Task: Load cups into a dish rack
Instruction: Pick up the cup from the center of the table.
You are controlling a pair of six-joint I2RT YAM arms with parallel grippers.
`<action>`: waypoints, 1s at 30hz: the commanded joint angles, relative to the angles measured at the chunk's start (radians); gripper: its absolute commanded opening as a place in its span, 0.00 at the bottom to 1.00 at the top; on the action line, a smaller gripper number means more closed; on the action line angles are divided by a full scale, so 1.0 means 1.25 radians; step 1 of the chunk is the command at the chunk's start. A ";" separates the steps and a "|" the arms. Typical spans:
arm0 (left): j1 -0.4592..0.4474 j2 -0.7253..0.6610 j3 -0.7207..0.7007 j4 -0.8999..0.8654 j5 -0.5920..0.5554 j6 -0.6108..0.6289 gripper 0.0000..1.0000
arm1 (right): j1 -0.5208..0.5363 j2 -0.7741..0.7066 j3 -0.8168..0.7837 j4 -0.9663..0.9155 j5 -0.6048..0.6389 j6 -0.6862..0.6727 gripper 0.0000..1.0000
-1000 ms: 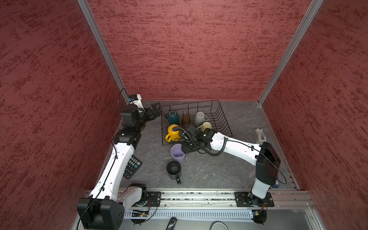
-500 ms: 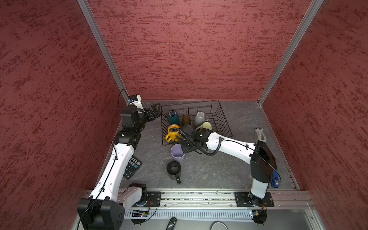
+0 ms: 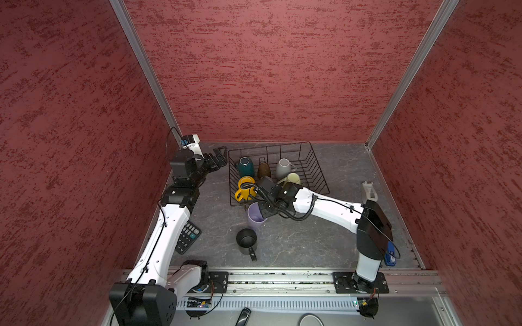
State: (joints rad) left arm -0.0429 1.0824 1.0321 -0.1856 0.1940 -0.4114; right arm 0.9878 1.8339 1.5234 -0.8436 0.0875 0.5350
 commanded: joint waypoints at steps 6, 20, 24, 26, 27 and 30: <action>0.008 -0.020 -0.015 0.044 0.019 -0.005 1.00 | 0.005 -0.148 -0.079 -0.138 0.111 -0.001 0.00; -0.047 -0.008 -0.047 0.193 0.151 0.067 1.00 | -0.101 -0.430 -0.034 -0.125 0.034 0.012 0.00; -0.117 -0.012 -0.058 0.224 0.151 0.171 1.00 | -0.204 -0.499 -0.098 -0.055 -0.088 0.006 0.00; -0.139 -0.009 -0.074 0.255 0.181 0.206 1.00 | -0.251 -0.519 -0.120 -0.019 -0.141 0.003 0.00; -0.151 -0.008 -0.087 0.285 0.201 0.227 1.00 | -0.278 -0.525 -0.130 0.004 -0.172 0.000 0.00; -0.183 0.000 -0.126 0.368 0.268 0.286 1.00 | -0.358 -0.532 -0.155 0.079 -0.263 -0.003 0.00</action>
State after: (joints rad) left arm -0.2478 1.0725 0.9066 0.1509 0.4355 -0.1658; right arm 0.6022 1.1751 1.3537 -0.8749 -0.0826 0.5411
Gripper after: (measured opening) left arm 0.996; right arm 0.076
